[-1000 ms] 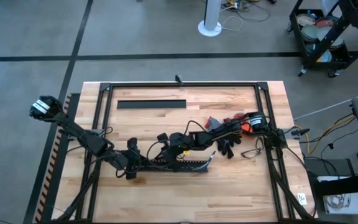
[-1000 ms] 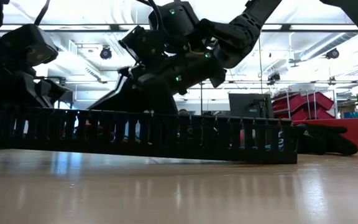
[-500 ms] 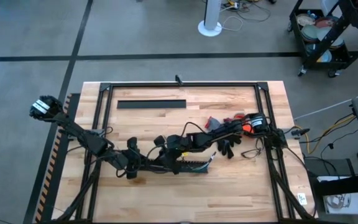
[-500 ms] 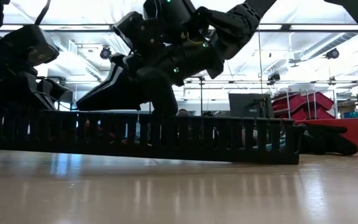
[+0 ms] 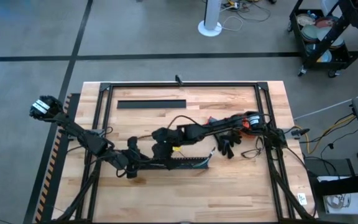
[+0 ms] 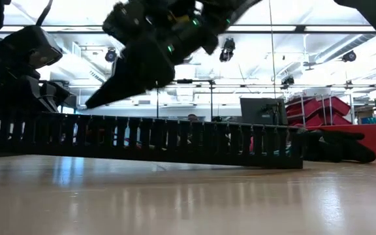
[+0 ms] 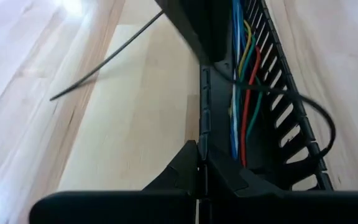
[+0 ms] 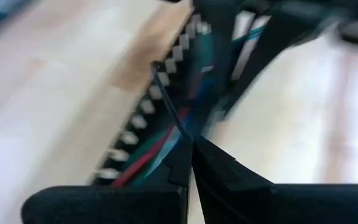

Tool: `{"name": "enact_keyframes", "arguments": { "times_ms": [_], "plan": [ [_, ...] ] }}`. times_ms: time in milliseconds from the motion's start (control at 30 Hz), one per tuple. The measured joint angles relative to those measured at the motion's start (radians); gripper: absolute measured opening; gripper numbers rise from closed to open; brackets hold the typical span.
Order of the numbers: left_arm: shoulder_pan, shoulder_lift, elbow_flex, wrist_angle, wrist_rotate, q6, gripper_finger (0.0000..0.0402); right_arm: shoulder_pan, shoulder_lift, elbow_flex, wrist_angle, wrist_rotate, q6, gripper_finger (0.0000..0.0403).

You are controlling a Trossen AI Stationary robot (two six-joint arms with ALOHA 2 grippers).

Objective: Ziptie cables
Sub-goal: Put the colored zip-tied cables into the black cable duct

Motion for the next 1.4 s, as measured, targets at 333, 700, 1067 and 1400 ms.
{"name": "enact_keyframes", "arguments": {
  "times_ms": [333, 700, 1067, 1400],
  "plan": [
    [0.0, 0.001, -0.003, 0.032, 0.005, 0.134, 0.0, -0.064, 0.182, 0.324, -0.322, -0.302, 0.25, 0.0],
    [0.0, 0.004, -0.001, 0.051, 0.029, 0.219, 0.0, -0.1, 0.294, 0.491, -0.422, -0.475, 0.396, 0.0],
    [0.0, 0.005, -0.007, 0.055, 0.026, 0.226, 0.0, -0.11, 0.296, 0.507, -0.42, -0.557, 0.482, 0.0],
    [0.0, 0.005, -0.006, 0.076, 0.026, 0.257, 0.0, -0.118, 0.296, 0.495, -0.424, -0.545, 0.547, 0.0]
  ]
}}
